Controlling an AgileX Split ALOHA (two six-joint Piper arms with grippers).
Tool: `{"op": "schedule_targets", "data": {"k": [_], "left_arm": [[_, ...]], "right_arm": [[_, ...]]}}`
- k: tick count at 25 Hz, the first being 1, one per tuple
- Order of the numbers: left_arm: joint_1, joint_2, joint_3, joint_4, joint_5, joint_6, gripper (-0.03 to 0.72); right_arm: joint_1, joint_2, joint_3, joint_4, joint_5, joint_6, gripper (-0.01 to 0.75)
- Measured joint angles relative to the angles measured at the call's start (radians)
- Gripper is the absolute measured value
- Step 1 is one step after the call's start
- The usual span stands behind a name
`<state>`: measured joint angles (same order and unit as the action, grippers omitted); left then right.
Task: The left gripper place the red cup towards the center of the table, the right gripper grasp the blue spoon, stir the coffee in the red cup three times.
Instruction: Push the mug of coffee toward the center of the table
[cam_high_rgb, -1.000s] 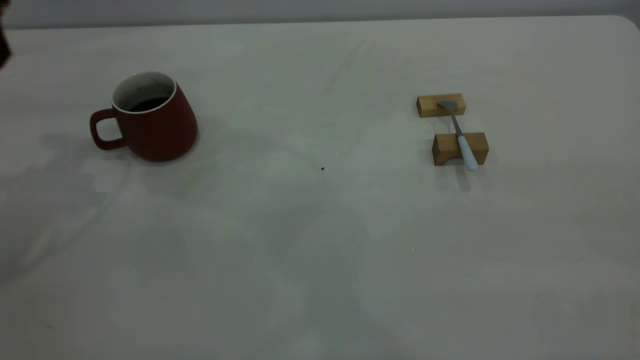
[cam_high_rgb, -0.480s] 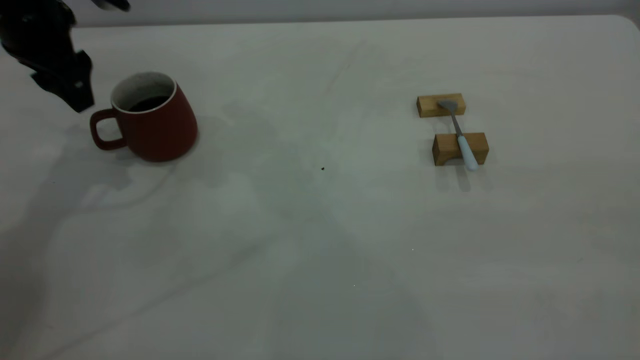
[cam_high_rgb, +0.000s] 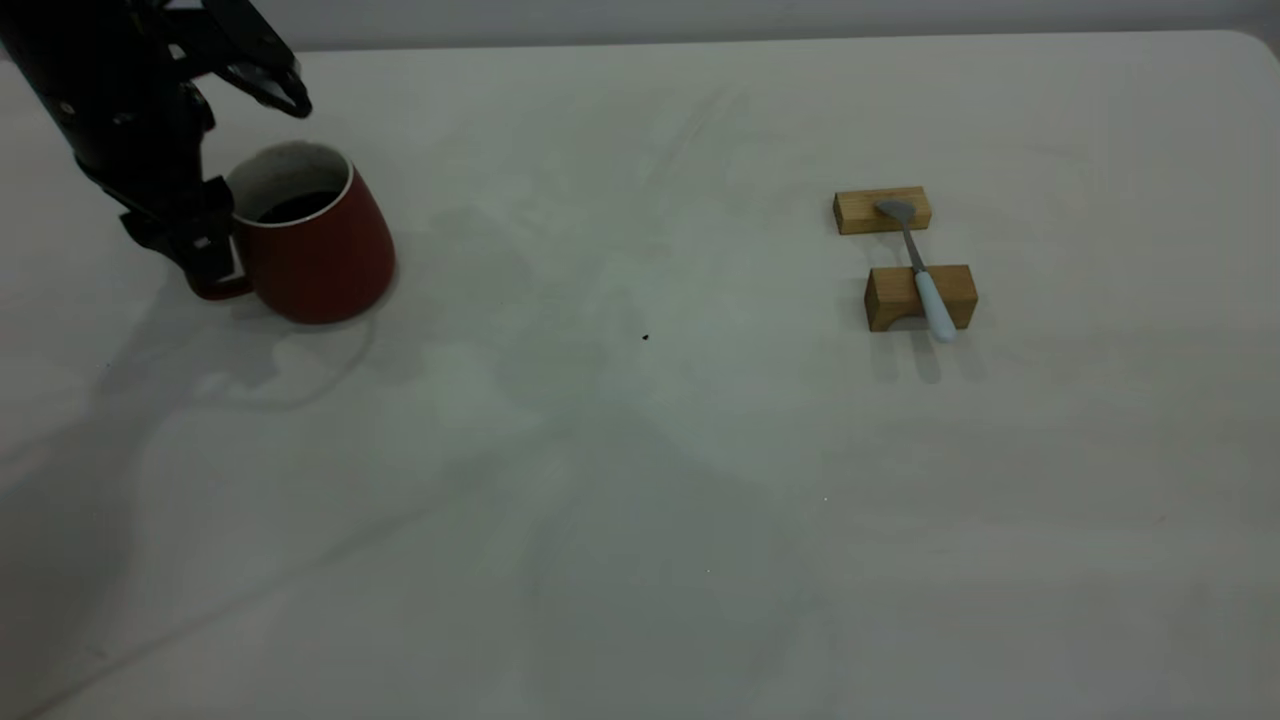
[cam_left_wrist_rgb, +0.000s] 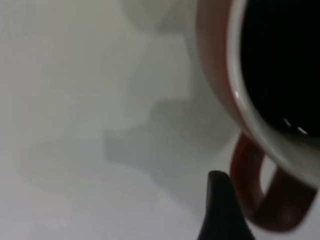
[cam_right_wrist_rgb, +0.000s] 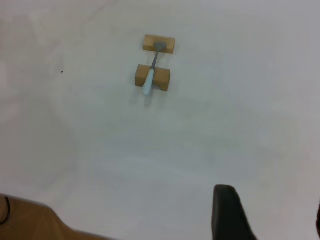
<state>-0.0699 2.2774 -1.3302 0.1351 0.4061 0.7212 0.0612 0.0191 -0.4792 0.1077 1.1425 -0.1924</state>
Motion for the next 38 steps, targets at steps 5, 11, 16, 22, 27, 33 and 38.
{"op": "schedule_targets", "data": {"k": [5,11,16,22,27,33,38], "left_arm": [[-0.002,0.026,0.0,0.005,-0.102,0.007,0.551],[-0.053,0.038,-0.001,0.01,-0.185,0.041,0.551],[-0.107,0.041,-0.001,0.01,-0.182,0.107,0.551],[-0.158,0.046,-0.001,0.01,-0.195,0.13,0.551],[-0.205,0.046,-0.001,0.01,-0.21,0.133,0.551],[-0.252,0.046,-0.001,0.01,-0.217,0.134,0.551],[-0.291,0.049,-0.001,-0.003,-0.223,0.134,0.551]], "right_arm": [[0.0,0.0,0.0,0.0,0.0,0.0,0.452],[0.0,0.0,0.0,0.0,0.0,0.0,0.452],[0.0,0.0,0.0,0.0,0.0,0.0,0.452],[0.0,0.0,0.0,0.0,0.0,0.0,0.452],[0.0,0.0,0.0,0.0,0.0,0.0,0.452],[0.0,0.0,0.0,0.0,0.0,0.0,0.452],[0.0,0.0,0.0,0.0,0.0,0.0,0.452]]}}
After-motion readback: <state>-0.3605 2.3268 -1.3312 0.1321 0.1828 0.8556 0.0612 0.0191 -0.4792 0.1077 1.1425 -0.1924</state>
